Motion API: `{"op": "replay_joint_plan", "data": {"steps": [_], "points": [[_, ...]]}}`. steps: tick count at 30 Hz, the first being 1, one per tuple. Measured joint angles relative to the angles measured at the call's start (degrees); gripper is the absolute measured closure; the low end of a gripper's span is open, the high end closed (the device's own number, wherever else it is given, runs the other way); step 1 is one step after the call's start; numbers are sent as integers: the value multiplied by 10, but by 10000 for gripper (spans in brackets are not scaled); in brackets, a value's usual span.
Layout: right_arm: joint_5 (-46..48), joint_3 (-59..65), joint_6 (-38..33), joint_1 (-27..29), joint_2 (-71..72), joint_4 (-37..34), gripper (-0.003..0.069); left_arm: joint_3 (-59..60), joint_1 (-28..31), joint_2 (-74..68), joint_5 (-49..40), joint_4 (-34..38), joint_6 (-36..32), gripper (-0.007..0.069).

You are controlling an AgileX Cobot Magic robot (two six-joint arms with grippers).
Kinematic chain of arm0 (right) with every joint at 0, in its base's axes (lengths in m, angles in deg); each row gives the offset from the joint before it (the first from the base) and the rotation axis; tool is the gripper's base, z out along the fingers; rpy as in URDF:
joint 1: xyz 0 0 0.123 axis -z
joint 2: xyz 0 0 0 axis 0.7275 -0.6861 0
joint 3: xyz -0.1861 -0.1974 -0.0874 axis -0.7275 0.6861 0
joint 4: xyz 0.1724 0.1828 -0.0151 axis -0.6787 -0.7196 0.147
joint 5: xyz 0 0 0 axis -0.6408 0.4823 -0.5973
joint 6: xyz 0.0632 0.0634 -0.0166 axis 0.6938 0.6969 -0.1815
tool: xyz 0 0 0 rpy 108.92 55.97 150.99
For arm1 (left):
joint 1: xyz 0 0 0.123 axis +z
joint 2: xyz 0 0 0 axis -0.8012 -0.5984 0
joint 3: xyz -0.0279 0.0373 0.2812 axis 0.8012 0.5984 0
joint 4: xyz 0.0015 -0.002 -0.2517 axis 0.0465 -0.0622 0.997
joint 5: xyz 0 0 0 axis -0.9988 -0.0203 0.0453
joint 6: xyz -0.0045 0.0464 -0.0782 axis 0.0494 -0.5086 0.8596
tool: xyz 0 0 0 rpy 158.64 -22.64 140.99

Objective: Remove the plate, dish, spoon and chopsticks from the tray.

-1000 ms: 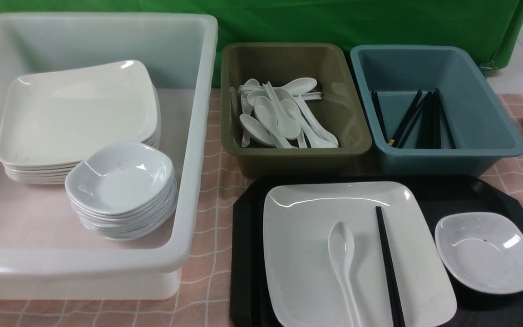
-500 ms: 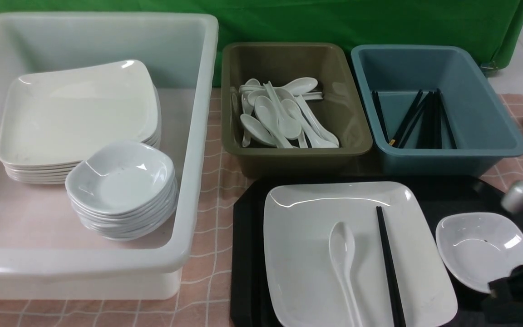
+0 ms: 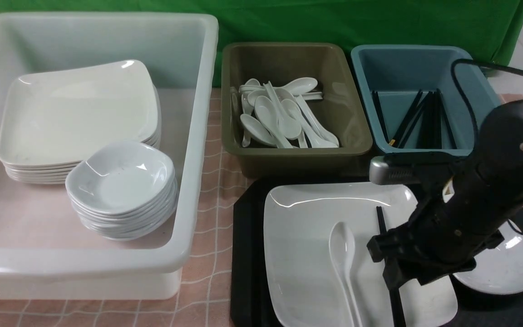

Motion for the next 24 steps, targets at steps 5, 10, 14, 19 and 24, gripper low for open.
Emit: {"op": "replay_joint_plan", "data": {"steps": [5, 10, 14, 19, 24], "points": [[-4, -11, 31, -5, -51, 16, 246, 0, 0, 0, 0, 0, 0, 620], [-7, -12, 37, -5, -91, 25, 246, 0, 0, 0, 0, 0, 0, 620], [-8, -12, 38, -5, -106, 30, 299, 0, 0, 0, 0, 0, 0, 620], [-7, -12, 37, -5, -106, 30, 488, 0, 0, 0, 0, 0, 0, 620], [13, -13, 23, -5, -97, 30, 491, 0, 0, 0, 0, 0, 0, 620]]}}
